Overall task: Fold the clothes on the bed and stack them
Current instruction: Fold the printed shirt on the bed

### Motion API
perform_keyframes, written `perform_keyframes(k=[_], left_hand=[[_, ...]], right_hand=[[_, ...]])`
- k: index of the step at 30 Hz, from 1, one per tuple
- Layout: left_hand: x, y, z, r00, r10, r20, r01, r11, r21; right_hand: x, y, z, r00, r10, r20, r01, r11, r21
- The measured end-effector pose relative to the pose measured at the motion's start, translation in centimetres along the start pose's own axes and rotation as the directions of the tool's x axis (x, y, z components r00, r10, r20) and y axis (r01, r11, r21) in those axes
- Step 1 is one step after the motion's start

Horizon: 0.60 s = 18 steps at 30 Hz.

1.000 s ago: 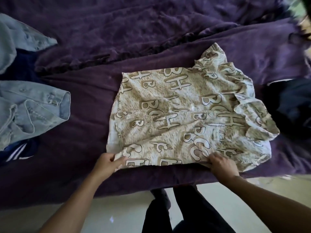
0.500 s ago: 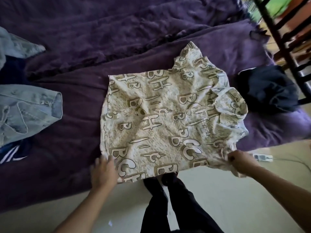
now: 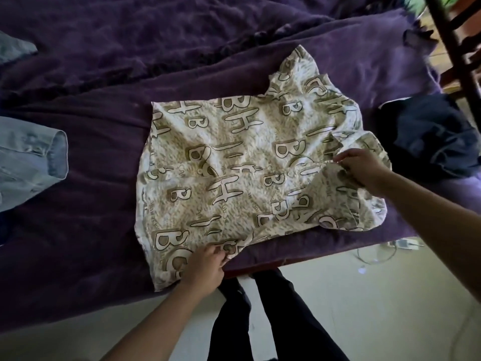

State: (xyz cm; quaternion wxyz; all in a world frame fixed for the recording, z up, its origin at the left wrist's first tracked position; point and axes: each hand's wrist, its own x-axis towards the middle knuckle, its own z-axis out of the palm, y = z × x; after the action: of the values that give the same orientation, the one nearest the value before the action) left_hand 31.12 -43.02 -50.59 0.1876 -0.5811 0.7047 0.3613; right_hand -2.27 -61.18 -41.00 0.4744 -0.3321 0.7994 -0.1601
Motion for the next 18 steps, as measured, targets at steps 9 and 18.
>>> perform_keyframes(k=[9, 18], left_hand=[[0.3, -2.1, -2.1, 0.988, -0.093, -0.123, 0.072, 0.983, -0.171], [0.8, -5.9, -8.3, 0.906, -0.341, -0.252, 0.276, 0.926, -0.259]], right_hand=[[-1.1, 6.7, 4.9, 0.948, -0.125, 0.292, 0.311, 0.548, -0.776], [2.4, 3.3, 0.6, 0.943, -0.334, -0.005, 0.299, 0.85, -0.434]])
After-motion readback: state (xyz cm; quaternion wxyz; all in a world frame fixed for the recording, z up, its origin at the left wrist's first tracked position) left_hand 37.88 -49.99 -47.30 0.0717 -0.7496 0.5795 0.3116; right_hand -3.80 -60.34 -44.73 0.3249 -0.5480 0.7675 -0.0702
